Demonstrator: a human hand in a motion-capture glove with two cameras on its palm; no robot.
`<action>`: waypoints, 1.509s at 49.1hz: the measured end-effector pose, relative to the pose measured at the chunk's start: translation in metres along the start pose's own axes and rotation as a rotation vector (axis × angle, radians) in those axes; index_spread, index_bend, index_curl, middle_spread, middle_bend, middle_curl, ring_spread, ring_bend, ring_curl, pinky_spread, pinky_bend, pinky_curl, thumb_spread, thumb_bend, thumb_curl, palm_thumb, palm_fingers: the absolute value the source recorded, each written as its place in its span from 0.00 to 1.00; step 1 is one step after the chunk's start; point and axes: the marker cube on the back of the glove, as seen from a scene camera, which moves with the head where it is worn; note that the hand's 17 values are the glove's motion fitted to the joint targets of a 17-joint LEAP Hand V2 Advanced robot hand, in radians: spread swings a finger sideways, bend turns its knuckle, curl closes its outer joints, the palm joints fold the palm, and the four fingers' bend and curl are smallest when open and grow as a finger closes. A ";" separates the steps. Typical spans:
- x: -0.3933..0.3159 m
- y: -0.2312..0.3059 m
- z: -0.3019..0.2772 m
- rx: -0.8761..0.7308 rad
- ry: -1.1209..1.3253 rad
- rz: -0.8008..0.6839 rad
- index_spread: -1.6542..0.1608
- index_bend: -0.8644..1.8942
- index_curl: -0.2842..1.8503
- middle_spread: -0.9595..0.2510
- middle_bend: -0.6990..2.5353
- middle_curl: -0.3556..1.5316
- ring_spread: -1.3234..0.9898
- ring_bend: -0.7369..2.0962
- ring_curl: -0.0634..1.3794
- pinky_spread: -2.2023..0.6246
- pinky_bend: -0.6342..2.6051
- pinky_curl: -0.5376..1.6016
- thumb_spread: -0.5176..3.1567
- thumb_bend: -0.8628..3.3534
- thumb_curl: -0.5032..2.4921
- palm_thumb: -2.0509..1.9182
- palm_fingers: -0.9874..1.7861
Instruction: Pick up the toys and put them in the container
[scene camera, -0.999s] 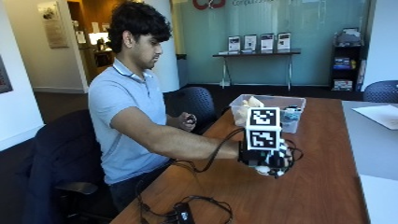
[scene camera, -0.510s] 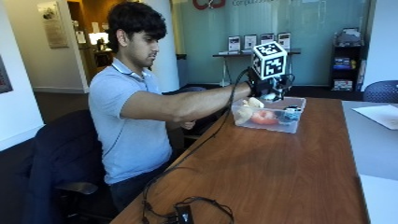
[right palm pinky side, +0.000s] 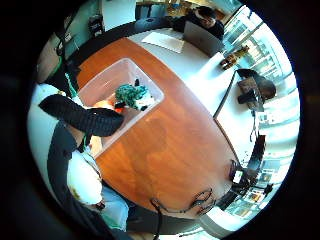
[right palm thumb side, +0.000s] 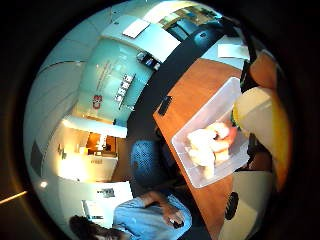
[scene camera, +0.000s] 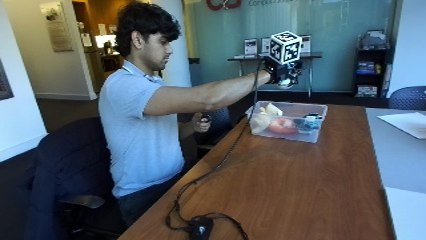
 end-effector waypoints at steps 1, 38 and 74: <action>-0.002 -0.001 0.001 -0.002 -0.001 -0.002 0.76 0.38 0.31 0.71 0.35 0.47 0.45 0.59 0.43 0.65 0.58 0.45 0.57 0.39 0.35 0.70 0.68; 0.035 0.051 0.040 -0.192 0.017 -0.004 0.74 0.37 0.30 0.79 0.25 0.35 0.56 0.33 0.26 0.79 0.54 0.41 0.53 0.26 0.26 0.50 0.28; 0.228 0.259 0.101 -0.186 0.131 0.278 0.74 0.37 0.29 0.79 0.26 0.32 0.57 0.32 0.25 0.80 0.53 0.38 0.53 0.20 0.25 0.51 0.31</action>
